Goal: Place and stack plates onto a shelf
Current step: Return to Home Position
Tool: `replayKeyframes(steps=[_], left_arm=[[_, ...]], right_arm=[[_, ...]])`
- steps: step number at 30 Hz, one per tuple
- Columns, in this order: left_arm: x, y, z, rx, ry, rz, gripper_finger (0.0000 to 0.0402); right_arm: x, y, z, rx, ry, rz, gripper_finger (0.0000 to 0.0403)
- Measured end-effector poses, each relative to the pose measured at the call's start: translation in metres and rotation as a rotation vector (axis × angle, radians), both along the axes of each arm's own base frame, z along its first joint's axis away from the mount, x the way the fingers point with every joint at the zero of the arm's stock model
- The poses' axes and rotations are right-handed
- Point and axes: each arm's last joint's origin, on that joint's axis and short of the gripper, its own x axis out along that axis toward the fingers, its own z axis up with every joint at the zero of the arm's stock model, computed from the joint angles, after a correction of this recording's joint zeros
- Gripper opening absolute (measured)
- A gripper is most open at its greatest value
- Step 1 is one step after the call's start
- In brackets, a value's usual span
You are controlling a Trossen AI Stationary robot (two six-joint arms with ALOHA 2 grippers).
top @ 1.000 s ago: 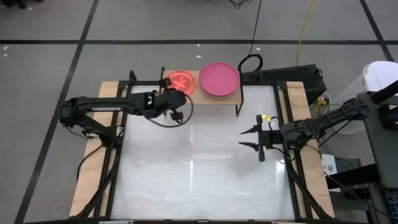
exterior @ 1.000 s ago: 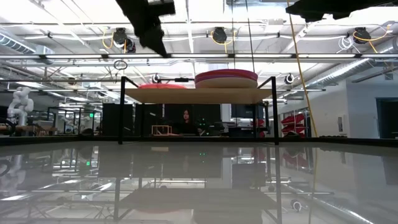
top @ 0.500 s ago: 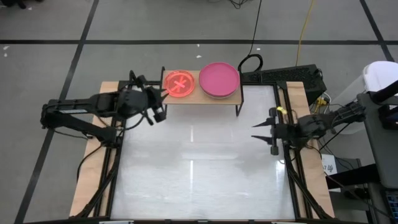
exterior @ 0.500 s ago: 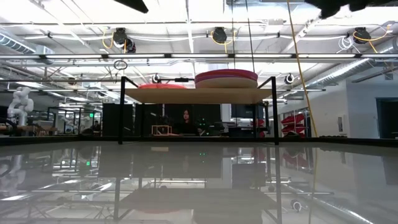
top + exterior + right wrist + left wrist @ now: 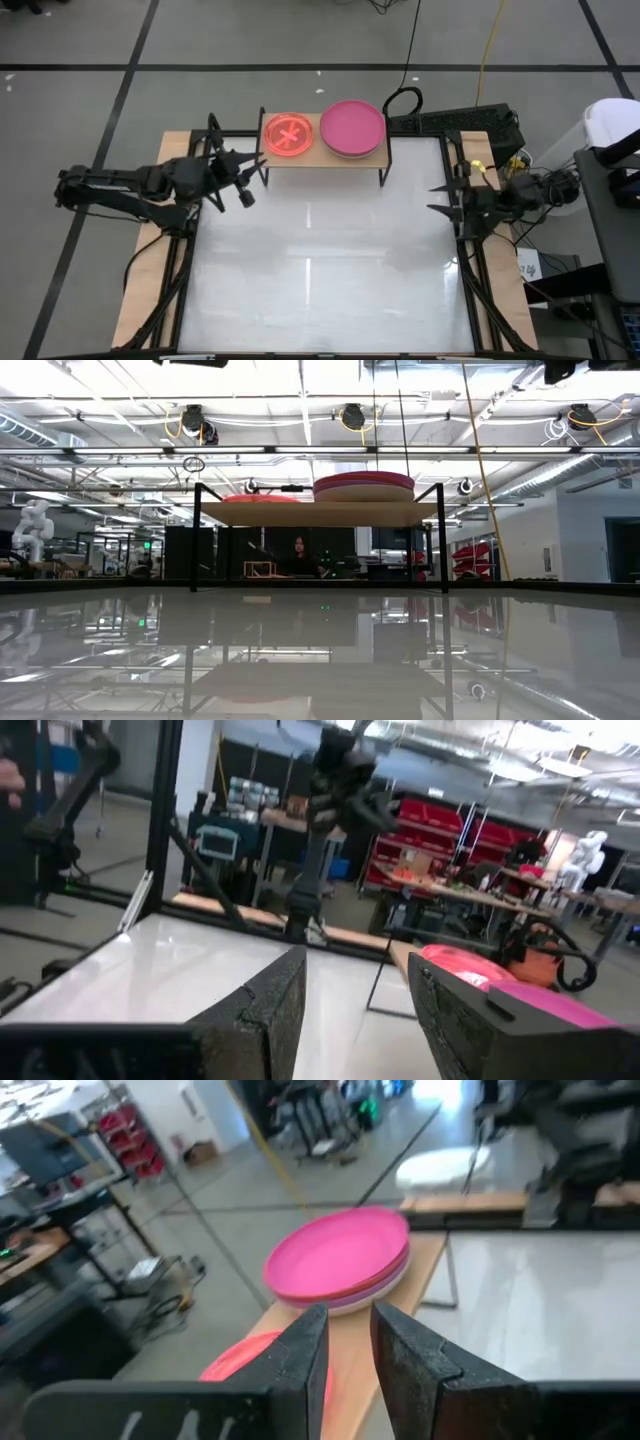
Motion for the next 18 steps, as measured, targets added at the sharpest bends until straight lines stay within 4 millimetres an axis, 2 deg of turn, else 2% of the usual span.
replayKeyframes(steps=[10, 18], left_arm=[[-0.031, -0.004, -0.042, -0.010, -0.200, -0.084, 0.0085], [-0.045, -0.008, -0.067, -0.016, -0.278, -0.124, 0.0085]], right_arm=[[-0.018, -0.009, 0.002, 0.012, -0.072, -0.078, 0.0157], [-0.013, -0.007, -0.013, -0.011, -0.109, -0.087, 0.0157]])
